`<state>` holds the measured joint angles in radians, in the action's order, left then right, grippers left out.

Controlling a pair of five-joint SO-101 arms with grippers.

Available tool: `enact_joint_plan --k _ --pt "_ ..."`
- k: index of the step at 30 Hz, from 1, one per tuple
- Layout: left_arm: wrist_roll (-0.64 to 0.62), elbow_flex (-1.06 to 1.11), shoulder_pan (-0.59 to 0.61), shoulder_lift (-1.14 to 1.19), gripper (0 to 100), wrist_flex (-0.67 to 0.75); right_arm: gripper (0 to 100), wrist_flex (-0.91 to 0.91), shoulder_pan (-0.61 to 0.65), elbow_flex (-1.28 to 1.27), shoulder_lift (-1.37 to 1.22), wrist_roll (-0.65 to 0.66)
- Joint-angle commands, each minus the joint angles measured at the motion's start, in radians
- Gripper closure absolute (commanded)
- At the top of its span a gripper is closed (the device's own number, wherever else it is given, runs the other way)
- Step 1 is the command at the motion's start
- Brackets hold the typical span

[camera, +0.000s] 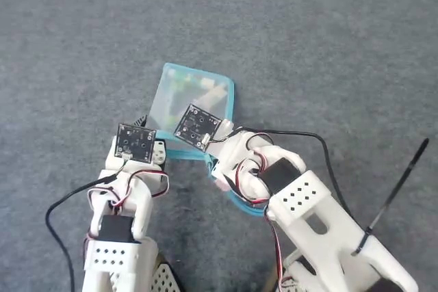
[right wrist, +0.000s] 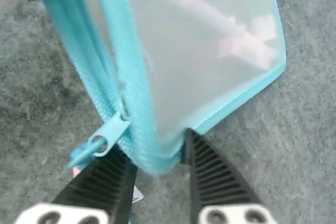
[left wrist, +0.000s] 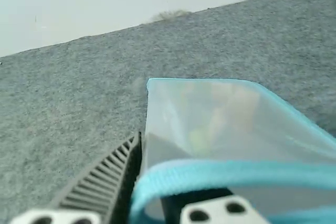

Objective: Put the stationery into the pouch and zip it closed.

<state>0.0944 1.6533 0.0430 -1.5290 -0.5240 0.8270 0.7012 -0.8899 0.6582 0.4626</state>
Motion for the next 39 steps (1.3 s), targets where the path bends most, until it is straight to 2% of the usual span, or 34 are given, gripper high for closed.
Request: enact_joint_plan --k 1,4,7,16,22,26,29,34,39 --pt "-0.009 -0.022 -0.003 -0.014 99 0.029 99.1 -0.019 -0.045 0.086 -0.001 -0.061" --pt "-0.009 -0.061 0.003 -0.015 98 0.008 99.2 -0.021 -0.116 0.104 -0.001 -0.115" --pt "-0.015 -0.134 -0.003 -0.015 98 -0.091 99.2 -0.025 -0.153 0.104 -0.001 -0.144" --pt "-0.015 -0.358 0.002 -0.015 98 -0.377 99.2 -0.025 -0.156 0.103 -0.001 -0.184" --pt "-0.015 -0.409 0.006 -0.032 98 -0.419 99.2 -0.016 -0.153 0.103 -0.002 -0.184" --pt "-0.014 -0.409 0.006 -0.18 98 -0.431 99.2 -0.016 -0.151 0.097 -0.008 -0.184" --pt "-0.011 -0.398 0.005 -0.313 92 -0.502 99.2 -0.022 -0.151 0.101 -0.058 -0.186" --pt "-0.014 -0.392 -0.002 -0.276 77 -0.505 99.2 -0.015 -0.157 0.157 -0.148 -0.186" --pt "-0.009 -0.354 -0.002 -0.292 80 -0.483 99.2 -0.015 -0.148 0.158 -0.163 -0.187"
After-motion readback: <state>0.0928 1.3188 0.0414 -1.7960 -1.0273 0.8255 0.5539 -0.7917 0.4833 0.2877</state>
